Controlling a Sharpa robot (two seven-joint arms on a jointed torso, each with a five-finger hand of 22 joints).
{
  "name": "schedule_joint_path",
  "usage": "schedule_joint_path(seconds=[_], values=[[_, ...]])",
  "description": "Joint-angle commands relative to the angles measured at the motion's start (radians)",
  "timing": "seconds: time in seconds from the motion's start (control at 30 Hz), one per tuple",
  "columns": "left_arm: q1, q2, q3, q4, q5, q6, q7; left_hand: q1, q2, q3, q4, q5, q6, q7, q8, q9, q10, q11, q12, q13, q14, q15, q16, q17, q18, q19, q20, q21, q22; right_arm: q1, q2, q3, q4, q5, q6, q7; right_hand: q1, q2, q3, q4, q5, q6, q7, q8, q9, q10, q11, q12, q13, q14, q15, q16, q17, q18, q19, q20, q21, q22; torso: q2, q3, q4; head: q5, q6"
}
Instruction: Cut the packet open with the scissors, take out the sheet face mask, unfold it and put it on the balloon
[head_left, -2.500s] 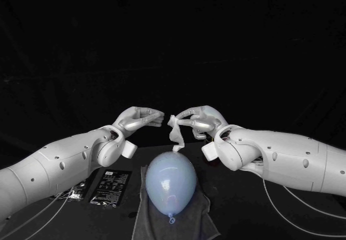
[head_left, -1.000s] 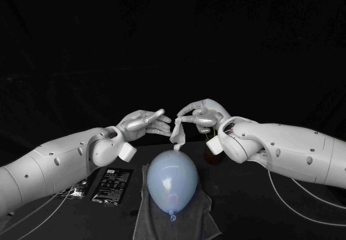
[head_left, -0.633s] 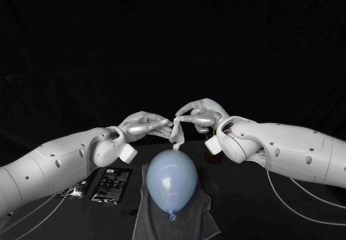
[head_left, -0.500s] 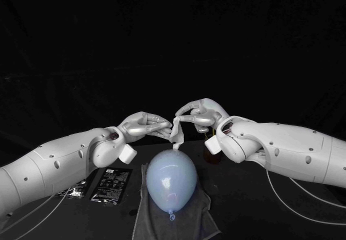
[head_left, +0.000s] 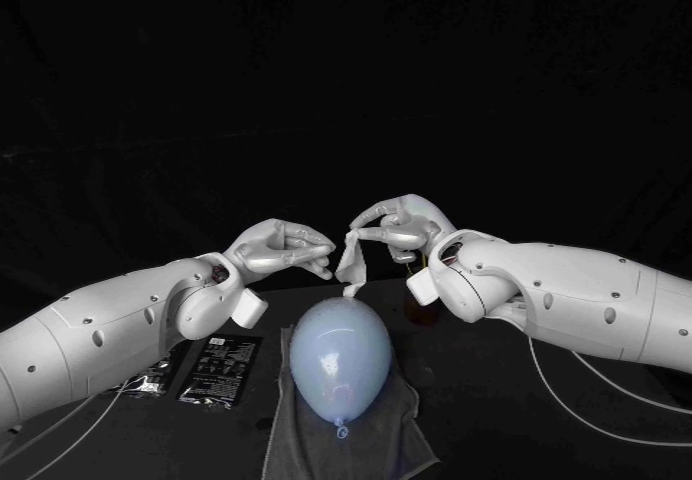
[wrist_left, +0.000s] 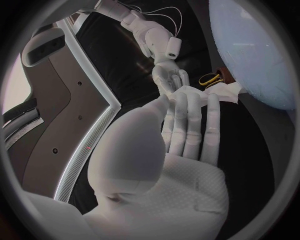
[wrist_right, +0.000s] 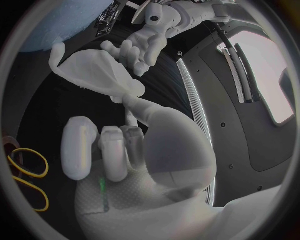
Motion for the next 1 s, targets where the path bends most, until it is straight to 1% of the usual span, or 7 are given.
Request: schedule_joint_path(seconds=[0.03,0.3,0.43,0.5,0.6,0.83,1.0], values=[[-0.001,-0.009,0.001,0.017,-0.022,-0.071,0.054,0.013,-0.006,0.007,-0.012,0.003,0.008,-0.003,-0.008,-0.002,-0.010,-0.011,0.049,0.039,-0.009,-0.012,0.051,0.032,0.009,0.008,-0.011,0.032,0.019,0.000,0.002,0.001,0.000,-0.008,-0.021,-0.010,-0.013,0.000,0.006,0.001,0.005,0.007,-0.002,0.006,0.002,0.110,0.002,0.004,0.263,0.103,-0.007,0.005,0.264,-0.014,0.025,-0.004,0.002,0.203,0.000,0.0003,0.0000,-0.003,-0.001],[-0.005,-0.040,0.001,0.069,-0.062,-0.158,0.068,0.002,-0.010,0.040,-0.035,0.003,-0.009,-0.002,-0.045,-0.016,-0.072,-0.019,0.230,0.184,0.065,-0.040,0.377,0.213,0.011,0.044,-0.084,0.330,0.204,-0.001,0.003,0.001,0.001,-0.012,-0.036,-0.015,-0.013,0.000,0.006,0.001,0.005,0.007,-0.002,0.006,0.002,0.110,0.002,0.004,0.263,0.103,-0.007,0.005,0.264,-0.014,0.025,-0.004,0.002,0.203,0.000,0.0001,0.0008,-0.007,-0.004],[-0.006,-0.048,0.001,0.100,-0.106,-0.208,0.056,-0.023,-0.015,0.067,-0.028,0.002,-0.011,-0.004,-0.058,-0.017,-0.084,-0.023,0.298,0.238,0.276,-0.049,0.569,0.496,0.012,0.036,-0.121,0.508,0.321,-0.001,0.003,0.001,0.005,-0.013,-0.041,-0.017,-0.013,0.000,0.006,0.001,0.005,0.007,-0.002,0.006,0.002,0.110,0.002,0.004,0.263,0.103,-0.007,0.005,0.264,-0.014,0.025,-0.004,0.002,0.203,0.000,-0.0002,0.0009,-0.007,-0.005],[-0.006,-0.048,0.001,0.108,-0.121,-0.234,0.046,-0.029,-0.018,0.078,-0.026,0.003,-0.020,0.000,-0.067,-0.019,-0.094,-0.022,0.309,0.249,0.388,-0.049,0.654,0.670,-0.011,0.127,-0.135,0.645,0.504,-0.002,0.003,0.001,0.006,-0.014,-0.043,-0.017,-0.014,0.000,0.007,-0.001,0.005,0.007,-0.002,0.007,0.002,0.110,0.002,0.004,0.263,0.103,-0.007,0.005,0.264,-0.013,0.024,-0.004,-0.001,0.202,0.000,-0.0001,0.0008,-0.007,-0.005],[-0.006,-0.048,0.001,0.119,-0.139,-0.275,0.028,-0.041,-0.020,0.087,-0.021,0.002,-0.026,0.002,-0.077,-0.021,-0.093,-0.020,0.327,0.263,0.470,-0.051,0.714,0.809,-0.040,0.230,-0.145,0.783,0.705,-0.002,0.003,0.001,0.009,-0.015,-0.045,-0.018,-0.014,0.000,0.007,-0.001,0.005,0.007,-0.002,0.007,0.002,0.110,0.002,0.004,0.263,0.103,-0.007,0.005,0.264,-0.013,0.024,-0.004,-0.001,0.202,-0.001,0.0005,-0.0003,-0.007,-0.006],[-0.007,-0.043,0.001,0.135,-0.173,-0.340,-0.009,-0.052,-0.025,0.100,-0.024,0.002,-0.013,0.000,-0.082,-0.018,-0.072,-0.024,0.375,0.295,0.528,-0.056,0.752,0.921,-0.081,0.367,-0.151,0.932,0.960,-0.002,0.004,0.001,0.013,-0.017,-0.050,-0.019,-0.014,0.000,0.007,-0.001,0.005,0.007,-0.002,0.007,0.002,0.110,0.002,0.004,0.263,0.103,-0.007,0.005,0.264,-0.013,0.024,-0.004,-0.001,0.202,0.000,0.0014,-0.0001,-0.006,-0.007],[-0.007,-0.035,0.001,0.142,-0.196,-0.377,-0.036,-0.068,-0.032,0.095,-0.018,0.002,-0.009,0.001,-0.084,-0.017,-0.062,-0.023,0.394,0.310,0.545,-0.056,0.763,0.956,-0.089,0.395,-0.152,0.962,1.014,-0.003,0.006,0.001,0.015,-0.018,-0.052,-0.019,-0.014,0.000,0.007,-0.001,0.005,0.007,-0.002,0.007,0.002,0.110,0.002,0.004,0.263,0.103,-0.007,0.005,0.264,-0.013,0.024,-0.004,-0.001,0.202,-0.001,0.0011,0.0000,-0.007,-0.007]])
